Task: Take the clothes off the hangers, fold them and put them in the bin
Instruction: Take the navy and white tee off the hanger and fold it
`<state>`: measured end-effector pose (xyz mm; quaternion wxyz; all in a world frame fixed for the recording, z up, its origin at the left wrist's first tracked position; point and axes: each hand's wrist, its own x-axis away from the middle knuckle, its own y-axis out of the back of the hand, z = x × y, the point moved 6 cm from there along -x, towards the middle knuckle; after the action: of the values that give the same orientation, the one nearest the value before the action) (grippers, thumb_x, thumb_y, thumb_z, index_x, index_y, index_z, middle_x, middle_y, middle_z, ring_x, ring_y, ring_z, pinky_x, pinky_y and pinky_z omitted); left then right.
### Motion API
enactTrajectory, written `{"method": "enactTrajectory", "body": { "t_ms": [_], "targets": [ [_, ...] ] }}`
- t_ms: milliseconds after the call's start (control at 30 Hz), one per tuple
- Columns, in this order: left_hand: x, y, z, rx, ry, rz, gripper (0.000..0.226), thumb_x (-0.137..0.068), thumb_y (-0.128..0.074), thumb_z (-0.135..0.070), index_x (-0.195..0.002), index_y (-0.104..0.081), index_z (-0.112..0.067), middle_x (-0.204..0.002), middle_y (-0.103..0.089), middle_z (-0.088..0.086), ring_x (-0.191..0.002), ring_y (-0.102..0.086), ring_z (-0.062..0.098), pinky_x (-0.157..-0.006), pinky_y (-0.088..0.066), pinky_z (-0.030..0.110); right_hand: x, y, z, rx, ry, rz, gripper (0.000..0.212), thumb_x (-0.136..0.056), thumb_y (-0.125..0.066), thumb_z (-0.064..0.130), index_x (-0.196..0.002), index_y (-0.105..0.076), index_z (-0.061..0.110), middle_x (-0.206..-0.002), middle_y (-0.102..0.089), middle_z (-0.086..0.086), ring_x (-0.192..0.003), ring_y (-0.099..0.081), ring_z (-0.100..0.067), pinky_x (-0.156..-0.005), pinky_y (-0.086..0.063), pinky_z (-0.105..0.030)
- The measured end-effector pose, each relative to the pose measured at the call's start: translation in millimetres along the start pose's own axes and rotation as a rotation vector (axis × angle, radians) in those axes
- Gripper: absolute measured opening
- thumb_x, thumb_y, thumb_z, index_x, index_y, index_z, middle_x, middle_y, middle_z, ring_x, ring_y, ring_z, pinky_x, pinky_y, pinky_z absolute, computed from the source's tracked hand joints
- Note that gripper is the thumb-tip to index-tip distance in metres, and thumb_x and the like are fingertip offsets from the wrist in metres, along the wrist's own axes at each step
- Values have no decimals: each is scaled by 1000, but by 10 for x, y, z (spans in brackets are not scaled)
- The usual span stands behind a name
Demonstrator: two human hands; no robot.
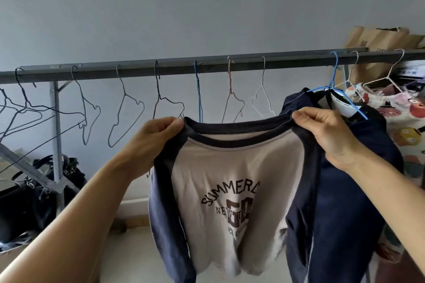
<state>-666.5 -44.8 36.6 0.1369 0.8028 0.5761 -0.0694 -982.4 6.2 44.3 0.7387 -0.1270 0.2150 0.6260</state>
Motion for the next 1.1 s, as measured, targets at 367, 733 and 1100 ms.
{"method": "enactTrajectory", "body": {
  "t_ms": [367,733,1100],
  "targets": [
    [163,-340,471,-52,152,-378,23,-92,-67,-24,-74,-63,-10,-53,-61,-4,-48,-56,7,-47,-45,19,172,-382,-428,219,-110,-270,30,-92,-66,20,-66,-55,9,-50,-44,6,-40,-36,0,-43,-30,-13],
    [258,-867,452,25,68,-304,13,-93,-64,-12,-85,-72,-6,-78,-74,17,-69,-70,28,-67,-58,43,437,-1086,-496,116,-115,-200,20,-90,-68,26,-74,-63,17,-70,-69,-3,-68,-67,-16,-65,-56,-32],
    [273,-830,332,-108,-26,-333,14,-91,-65,-11,-82,-75,-10,-69,-74,4,-65,-72,19,-63,-60,35,420,-1126,-392,211,-44,-166,12,-95,-62,21,-86,-67,15,-79,-70,3,-75,-68,-7,-66,-55,-18]
  ]
}}
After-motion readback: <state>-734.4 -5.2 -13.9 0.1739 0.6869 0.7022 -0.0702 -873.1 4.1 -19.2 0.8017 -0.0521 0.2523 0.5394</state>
